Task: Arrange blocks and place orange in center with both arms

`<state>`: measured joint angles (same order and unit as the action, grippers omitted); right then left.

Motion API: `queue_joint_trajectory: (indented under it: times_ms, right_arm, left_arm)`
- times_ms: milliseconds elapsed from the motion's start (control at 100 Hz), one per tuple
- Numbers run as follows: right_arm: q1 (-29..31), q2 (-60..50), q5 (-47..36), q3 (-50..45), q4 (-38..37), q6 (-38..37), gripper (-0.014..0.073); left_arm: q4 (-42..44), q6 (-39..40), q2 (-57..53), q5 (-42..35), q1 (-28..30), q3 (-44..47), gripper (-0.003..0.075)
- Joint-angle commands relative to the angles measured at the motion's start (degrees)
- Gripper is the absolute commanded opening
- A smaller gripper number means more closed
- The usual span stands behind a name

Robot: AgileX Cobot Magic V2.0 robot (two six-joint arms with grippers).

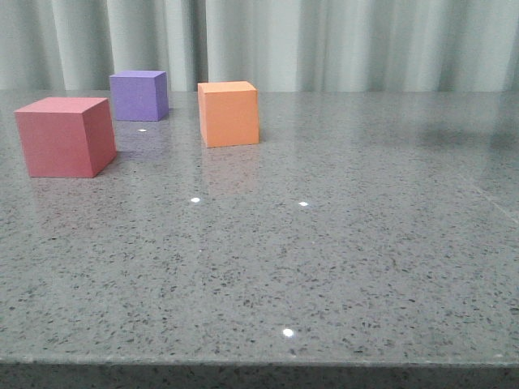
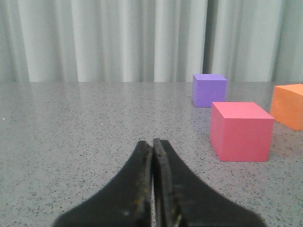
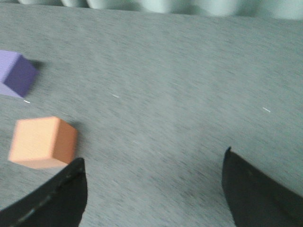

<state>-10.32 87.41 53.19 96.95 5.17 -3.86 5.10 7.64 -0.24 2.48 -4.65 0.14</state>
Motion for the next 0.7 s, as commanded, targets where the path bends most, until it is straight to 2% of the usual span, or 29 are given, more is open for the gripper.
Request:
queue_joint_trajectory:
  times_ms: [0,290,510,690]
  right_arm:
    - [3.0,-8.3,-5.7,-5.4,-0.2,2.1,0.0582]
    - [10.9,-29.4,-18.6,-31.2,-2.2,3.1,0.0582]
    - [11.4,-43.8,-30.3,-49.5,-6.1,3.1,0.0582]
    - [11.4,-51.1,-36.2,-59.3,-6.1,3.1,0.0582]
  left_arm:
    - [0.0,0.1,-2.1,-4.6,0.0,2.4,-0.002]
    - [0.0,0.1,-2.1,-4.6,0.0,2.4,-0.002]
    - [0.0,0.1,-2.1,-4.6,0.0,2.4,-0.002]
    - [0.0,0.1,-2.1,-4.6,0.0,2.4,-0.002]
